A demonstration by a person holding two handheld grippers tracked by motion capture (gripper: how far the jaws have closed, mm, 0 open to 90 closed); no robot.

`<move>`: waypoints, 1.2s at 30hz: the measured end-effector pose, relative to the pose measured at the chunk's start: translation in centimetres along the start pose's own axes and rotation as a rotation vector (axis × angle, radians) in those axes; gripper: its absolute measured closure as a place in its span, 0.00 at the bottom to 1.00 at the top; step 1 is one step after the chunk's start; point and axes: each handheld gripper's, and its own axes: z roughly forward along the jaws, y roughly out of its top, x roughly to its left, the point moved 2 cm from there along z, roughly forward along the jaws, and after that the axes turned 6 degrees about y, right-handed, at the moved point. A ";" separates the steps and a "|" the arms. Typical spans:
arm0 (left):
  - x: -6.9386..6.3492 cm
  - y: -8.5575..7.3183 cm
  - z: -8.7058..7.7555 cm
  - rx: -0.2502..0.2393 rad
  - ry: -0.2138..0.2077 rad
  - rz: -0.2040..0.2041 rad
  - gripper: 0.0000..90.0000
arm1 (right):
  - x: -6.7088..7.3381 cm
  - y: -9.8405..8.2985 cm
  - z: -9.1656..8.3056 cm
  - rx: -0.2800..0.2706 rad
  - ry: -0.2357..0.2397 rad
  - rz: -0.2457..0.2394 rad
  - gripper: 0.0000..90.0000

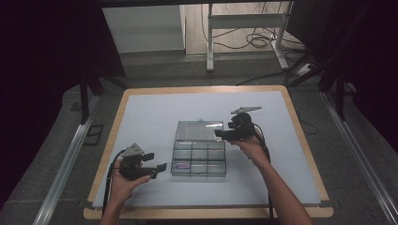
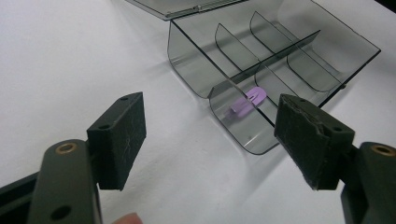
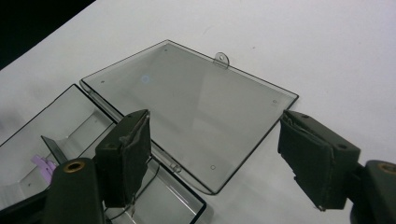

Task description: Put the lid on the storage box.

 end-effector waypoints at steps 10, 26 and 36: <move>0.0 0.0 -0.1 -0.001 0.001 0.002 0.28 | -1.2 0.1 0.9 0.027 -0.001 0.032 0.28; 0.0 0.0 -0.1 -0.004 0.002 0.002 0.28 | -2.1 0.3 2.2 0.064 0.016 0.064 0.29; 0.0 0.0 -0.1 -0.003 0.003 0.004 0.28 | -2.7 0.1 2.9 0.082 0.018 0.102 0.29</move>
